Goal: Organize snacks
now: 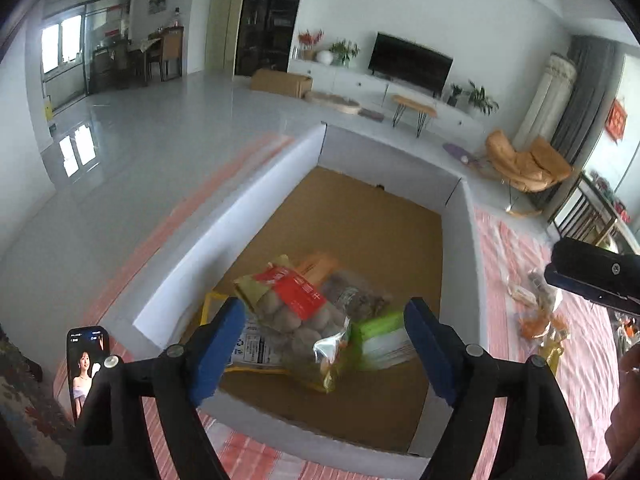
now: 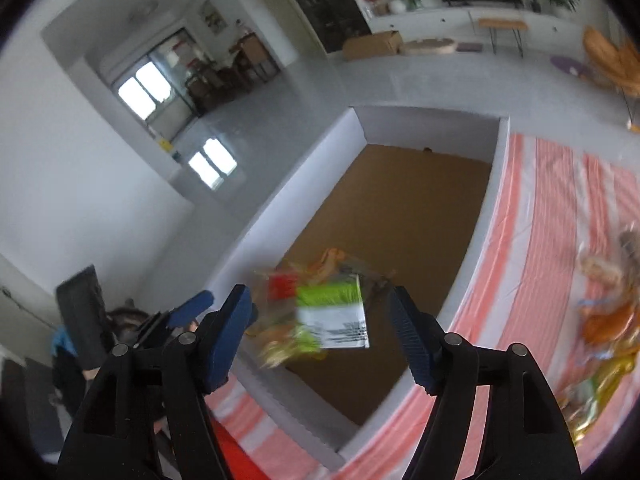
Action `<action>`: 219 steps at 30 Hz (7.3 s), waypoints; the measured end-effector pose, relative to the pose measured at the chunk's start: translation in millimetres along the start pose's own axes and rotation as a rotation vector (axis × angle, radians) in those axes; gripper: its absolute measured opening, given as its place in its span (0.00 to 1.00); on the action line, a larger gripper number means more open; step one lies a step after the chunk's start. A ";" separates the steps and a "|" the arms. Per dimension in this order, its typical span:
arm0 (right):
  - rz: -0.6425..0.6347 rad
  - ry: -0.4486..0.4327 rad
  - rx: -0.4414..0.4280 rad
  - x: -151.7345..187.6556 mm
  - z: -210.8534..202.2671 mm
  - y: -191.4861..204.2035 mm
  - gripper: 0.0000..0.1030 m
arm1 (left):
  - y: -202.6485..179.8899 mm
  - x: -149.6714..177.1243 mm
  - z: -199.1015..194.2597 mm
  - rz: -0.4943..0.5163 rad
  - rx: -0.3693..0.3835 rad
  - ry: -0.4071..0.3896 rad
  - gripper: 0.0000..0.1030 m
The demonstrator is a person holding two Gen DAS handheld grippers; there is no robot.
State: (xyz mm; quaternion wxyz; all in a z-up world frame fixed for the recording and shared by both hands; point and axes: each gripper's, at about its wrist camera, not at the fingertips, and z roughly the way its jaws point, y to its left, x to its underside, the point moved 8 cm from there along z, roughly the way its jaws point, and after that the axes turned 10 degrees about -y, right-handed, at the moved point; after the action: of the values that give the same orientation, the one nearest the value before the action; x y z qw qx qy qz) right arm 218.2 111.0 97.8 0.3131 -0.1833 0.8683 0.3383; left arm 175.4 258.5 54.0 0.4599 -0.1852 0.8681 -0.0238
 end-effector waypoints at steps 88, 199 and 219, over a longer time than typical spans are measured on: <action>0.064 -0.128 0.772 212.4 -189.9 -361.4 0.84 | -300.2 206.3 57.1 0.553 0.453 0.312 0.99; -0.050 -0.079 0.658 204.1 -179.7 -354.2 0.87 | -272.3 207.6 117.0 0.440 0.220 0.203 1.00; -0.048 -0.079 0.658 203.7 -179.1 -354.2 0.87 | -272.3 207.7 116.9 0.440 0.220 0.203 1.00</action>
State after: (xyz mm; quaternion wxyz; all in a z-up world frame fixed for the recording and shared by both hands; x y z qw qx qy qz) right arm 180.8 -285.8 -102.6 0.3969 -0.0797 0.9135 0.0393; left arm 245.7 -51.1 -119.7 0.3821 0.0626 0.9213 -0.0359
